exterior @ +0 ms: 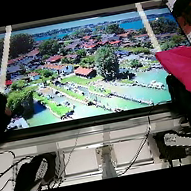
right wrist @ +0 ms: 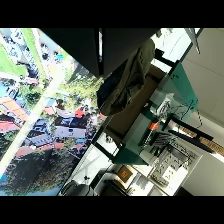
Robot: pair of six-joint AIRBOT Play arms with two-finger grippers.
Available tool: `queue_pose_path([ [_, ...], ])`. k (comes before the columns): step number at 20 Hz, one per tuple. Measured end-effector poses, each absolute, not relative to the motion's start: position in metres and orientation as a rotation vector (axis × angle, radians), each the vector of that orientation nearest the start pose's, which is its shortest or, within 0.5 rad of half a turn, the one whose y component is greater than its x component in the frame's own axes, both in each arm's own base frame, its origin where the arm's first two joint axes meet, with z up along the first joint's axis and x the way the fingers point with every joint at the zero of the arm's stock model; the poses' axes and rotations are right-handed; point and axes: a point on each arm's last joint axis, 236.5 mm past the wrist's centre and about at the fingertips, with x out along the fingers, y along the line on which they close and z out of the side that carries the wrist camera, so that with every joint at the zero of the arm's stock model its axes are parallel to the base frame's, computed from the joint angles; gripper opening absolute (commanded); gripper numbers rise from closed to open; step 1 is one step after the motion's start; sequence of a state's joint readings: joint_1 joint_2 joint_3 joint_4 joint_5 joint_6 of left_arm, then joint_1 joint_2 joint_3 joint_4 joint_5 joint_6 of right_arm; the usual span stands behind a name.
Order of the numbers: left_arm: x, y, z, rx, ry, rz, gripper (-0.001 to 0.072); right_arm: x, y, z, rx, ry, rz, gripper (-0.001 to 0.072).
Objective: Fold the clothes and pants, and hang the long-sleeved shirts on hangers.
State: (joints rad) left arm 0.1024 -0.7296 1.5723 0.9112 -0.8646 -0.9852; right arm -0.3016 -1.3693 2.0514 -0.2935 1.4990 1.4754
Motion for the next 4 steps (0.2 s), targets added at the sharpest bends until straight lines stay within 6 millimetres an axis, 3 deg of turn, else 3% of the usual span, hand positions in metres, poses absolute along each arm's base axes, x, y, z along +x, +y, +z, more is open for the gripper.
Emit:
queue_pose_path([
  [4, 0.2905, -0.081, 0.4803, 0.148, -0.118, -0.376, 0.0007, 0.3831, 0.1178, 0.4062, 0.598, 0.541, 0.905, 0.0016],
])
